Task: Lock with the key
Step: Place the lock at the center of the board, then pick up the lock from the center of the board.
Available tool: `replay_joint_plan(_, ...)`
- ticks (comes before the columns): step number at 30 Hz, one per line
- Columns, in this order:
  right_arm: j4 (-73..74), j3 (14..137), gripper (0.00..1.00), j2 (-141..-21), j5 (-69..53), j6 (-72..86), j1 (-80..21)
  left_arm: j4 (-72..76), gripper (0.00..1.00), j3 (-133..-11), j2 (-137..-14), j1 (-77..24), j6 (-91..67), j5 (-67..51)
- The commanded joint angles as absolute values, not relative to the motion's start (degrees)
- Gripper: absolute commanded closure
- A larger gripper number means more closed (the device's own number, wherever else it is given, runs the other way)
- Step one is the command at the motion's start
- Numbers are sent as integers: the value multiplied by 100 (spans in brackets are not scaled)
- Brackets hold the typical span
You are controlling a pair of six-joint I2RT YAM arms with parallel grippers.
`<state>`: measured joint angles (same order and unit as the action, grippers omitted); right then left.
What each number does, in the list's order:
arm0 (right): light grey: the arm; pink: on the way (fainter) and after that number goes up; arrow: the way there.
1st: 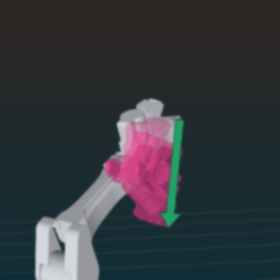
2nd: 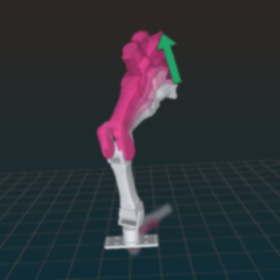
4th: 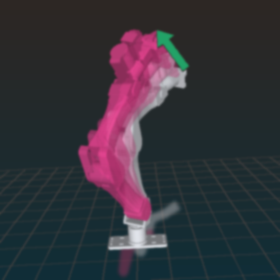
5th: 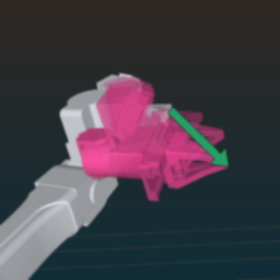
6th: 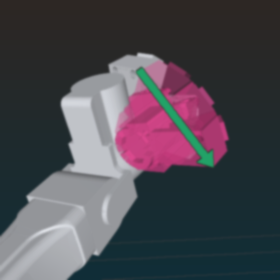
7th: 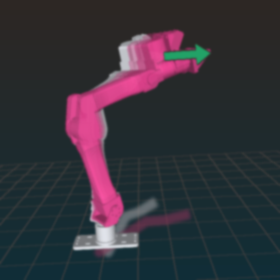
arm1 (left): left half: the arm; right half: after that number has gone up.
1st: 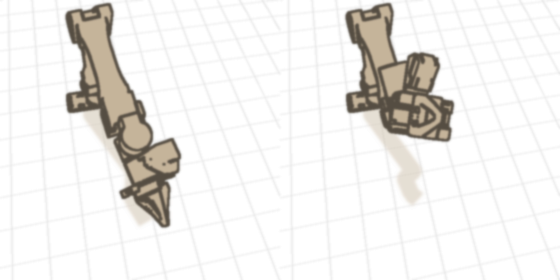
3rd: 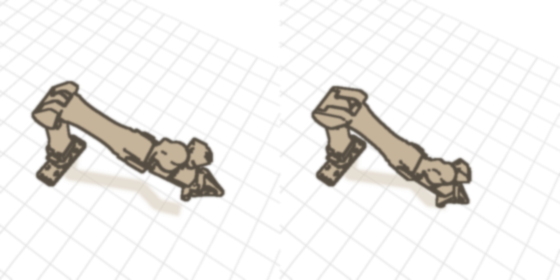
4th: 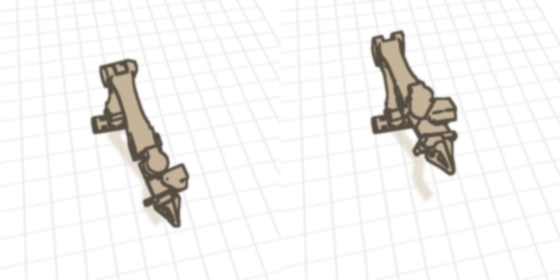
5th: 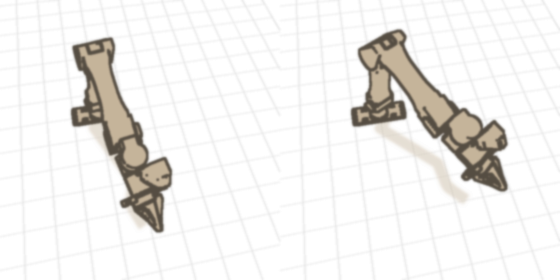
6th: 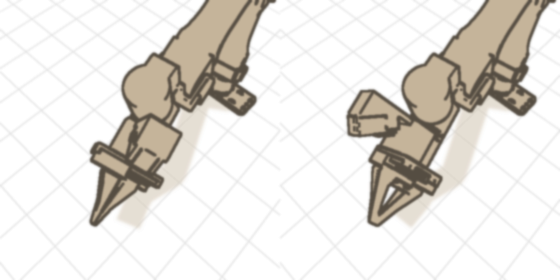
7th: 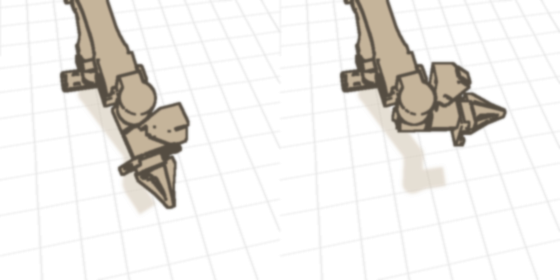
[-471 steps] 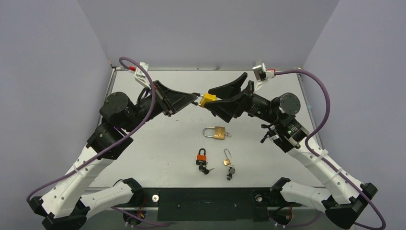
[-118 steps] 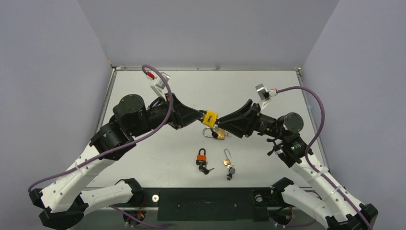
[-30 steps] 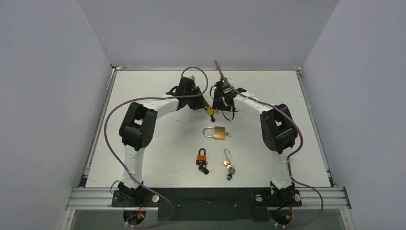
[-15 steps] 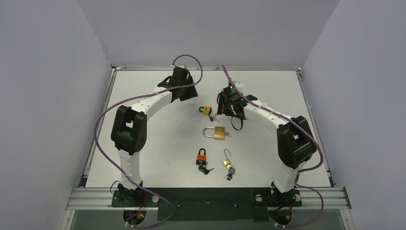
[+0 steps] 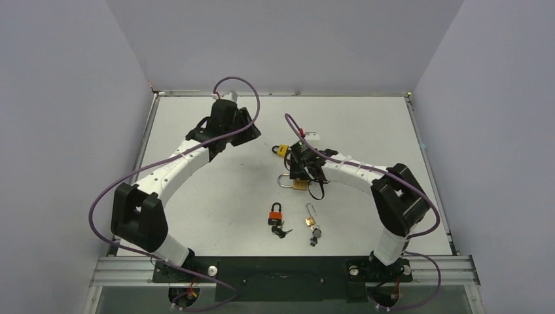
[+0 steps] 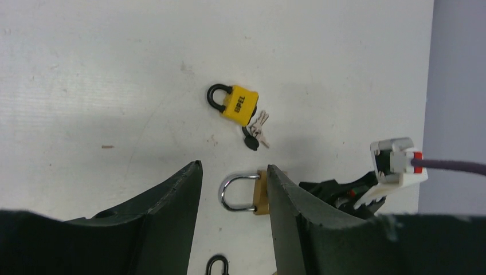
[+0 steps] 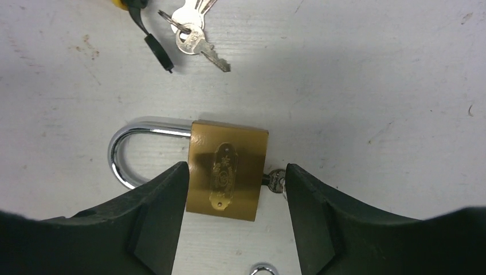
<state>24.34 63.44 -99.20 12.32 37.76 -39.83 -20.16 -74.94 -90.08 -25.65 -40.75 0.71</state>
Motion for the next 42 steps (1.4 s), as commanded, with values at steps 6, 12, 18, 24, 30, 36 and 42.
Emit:
replay_joint_plan(6, 2136, 6690, 39, -10369, 1413, 3451, -4004, -1798, 57, -6311, -8142, -2791, -4104, -363)
replay_joint_plan(12, 2144, 6779, 39, -10498, 1350, 3449, -4081, -1706, 57, -5816, -7982, -2991, -4166, -390)
replay_joint_plan(18, 2097, 6673, 40, -10519, 1328, 3463, -4139, -1489, 57, -5404, -7933, -3055, -4300, -477)
replay_joint_plan(24, 2056, 6646, 50, -10646, 1203, 3474, -4149, -1343, 57, -5192, -8059, -3101, -4362, -623)
replay_joint_plan(30, 2019, 6561, 64, -10578, 1043, 3523, -4132, -1187, 57, -5092, -8415, -3118, -4381, -827)
replay_joint_plan(36, 1834, 6366, 98, -10196, 690, 3608, -4027, -990, 57, -5140, -8840, -3137, -4400, -1137)
replay_joint_plan(42, 1486, 6060, 100, -9650, -22, 3770, -3765, -764, 57, -5243, -9118, -3223, -4491, -1396)
